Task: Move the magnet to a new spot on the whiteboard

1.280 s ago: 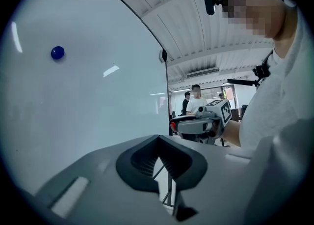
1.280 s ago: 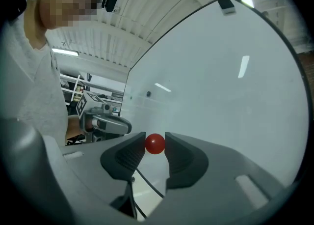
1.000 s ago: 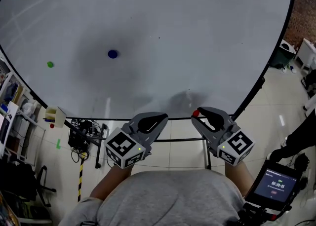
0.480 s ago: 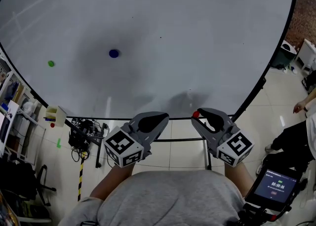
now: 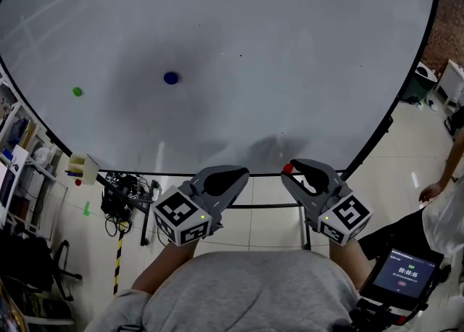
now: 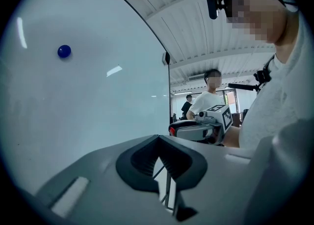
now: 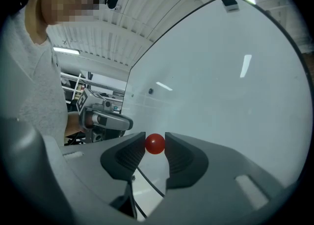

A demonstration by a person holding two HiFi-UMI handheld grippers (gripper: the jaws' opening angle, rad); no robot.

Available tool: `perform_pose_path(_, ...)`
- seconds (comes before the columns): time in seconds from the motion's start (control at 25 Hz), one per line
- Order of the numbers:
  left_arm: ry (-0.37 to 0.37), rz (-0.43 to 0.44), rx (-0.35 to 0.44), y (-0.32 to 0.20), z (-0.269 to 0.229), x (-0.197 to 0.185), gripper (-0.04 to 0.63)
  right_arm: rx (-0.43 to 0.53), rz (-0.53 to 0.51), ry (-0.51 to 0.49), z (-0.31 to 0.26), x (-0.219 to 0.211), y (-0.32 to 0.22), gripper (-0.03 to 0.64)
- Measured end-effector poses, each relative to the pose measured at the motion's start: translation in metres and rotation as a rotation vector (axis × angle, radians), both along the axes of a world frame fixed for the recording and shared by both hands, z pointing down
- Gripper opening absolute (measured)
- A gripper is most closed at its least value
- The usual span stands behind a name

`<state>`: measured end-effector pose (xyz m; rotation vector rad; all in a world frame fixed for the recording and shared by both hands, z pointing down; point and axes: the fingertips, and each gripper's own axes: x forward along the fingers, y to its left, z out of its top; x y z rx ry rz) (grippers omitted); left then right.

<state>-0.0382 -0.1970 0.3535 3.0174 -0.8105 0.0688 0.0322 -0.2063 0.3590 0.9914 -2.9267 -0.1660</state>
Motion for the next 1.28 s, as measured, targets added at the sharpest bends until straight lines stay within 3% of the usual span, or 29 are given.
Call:
perform_pose_path(0.16, 0.000, -0.001, 0.002, 0.003, -0.003, 0.000, -0.025, 0.061, 0.035, 0.053, -0.012, 0.003, -0.006, 0.126)
perform_pose_path(0.4, -0.006, -0.007, 0.007, 0.005, -0.003, -0.002, -0.025, 0.251, 0.138, 0.237, -0.041, 0.005, -0.028, 0.126)
perform_pose_path(0.76, -0.011, -0.011, 0.007, 0.011, -0.007, 0.000, -0.025, 0.613, 0.348, 0.638, -0.080, 0.005, -0.071, 0.117)
perform_pose_path(1.28, -0.012, -0.044, 0.015, 0.017, -0.011, -0.006, -0.025, 0.681, 0.430, 0.729, -0.092, 0.006, -0.090, 0.115)
